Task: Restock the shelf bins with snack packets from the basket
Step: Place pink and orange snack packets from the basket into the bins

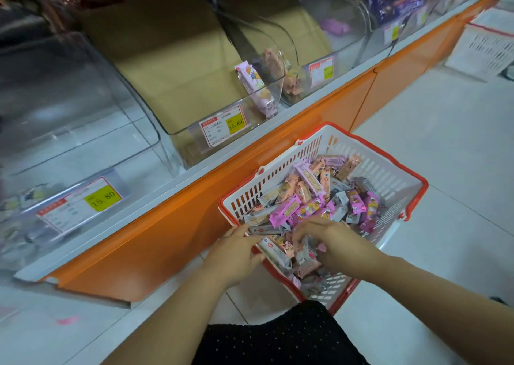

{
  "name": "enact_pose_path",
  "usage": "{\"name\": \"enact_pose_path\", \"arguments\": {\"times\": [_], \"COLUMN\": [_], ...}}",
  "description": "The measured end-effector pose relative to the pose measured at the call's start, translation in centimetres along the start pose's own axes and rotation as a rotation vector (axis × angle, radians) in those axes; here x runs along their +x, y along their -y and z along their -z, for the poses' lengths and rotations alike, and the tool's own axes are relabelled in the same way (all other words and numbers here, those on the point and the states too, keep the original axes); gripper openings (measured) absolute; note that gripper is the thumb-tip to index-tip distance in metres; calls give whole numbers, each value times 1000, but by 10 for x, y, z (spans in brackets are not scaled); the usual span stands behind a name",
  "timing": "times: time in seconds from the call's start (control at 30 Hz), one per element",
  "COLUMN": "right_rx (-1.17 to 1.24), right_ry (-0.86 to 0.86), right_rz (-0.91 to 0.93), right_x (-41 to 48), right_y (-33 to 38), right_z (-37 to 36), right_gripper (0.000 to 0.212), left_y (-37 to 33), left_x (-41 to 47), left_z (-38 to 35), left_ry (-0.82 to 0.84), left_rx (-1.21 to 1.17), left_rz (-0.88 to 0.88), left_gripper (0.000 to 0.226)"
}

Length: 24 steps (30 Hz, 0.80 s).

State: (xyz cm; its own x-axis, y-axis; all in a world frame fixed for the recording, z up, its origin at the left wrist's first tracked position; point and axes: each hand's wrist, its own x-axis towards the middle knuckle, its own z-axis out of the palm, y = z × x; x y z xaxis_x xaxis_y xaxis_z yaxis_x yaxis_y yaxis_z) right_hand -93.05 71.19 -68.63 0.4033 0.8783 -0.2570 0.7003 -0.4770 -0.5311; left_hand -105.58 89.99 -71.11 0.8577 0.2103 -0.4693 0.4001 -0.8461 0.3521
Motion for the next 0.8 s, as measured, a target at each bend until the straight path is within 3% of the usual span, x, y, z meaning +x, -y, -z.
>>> {"name": "enact_pose_path", "arguments": {"times": [0.27, 0.4, 0.5, 0.63, 0.8], "right_rx": [98, 194, 301, 462, 692], "right_ry": [-232, -281, -277, -226, -200], "right_rz": [229, 376, 394, 353, 343], "right_x": [-8, -5, -1, 2, 13], "right_y": [77, 115, 143, 176, 201], "right_z": [49, 61, 71, 84, 99], "right_gripper": [62, 51, 55, 49, 41], "left_y": [-16, -12, -3, 14, 33], "left_x": [-66, -95, -118, -140, -167], "left_z": [82, 110, 122, 134, 152], "left_ry": [-336, -509, -596, -724, -750], "left_rx": [-616, -758, -680, -337, -275], "left_rz": [-152, -209, -252, -323, -296], "left_gripper": [26, 35, 49, 59, 38]}}
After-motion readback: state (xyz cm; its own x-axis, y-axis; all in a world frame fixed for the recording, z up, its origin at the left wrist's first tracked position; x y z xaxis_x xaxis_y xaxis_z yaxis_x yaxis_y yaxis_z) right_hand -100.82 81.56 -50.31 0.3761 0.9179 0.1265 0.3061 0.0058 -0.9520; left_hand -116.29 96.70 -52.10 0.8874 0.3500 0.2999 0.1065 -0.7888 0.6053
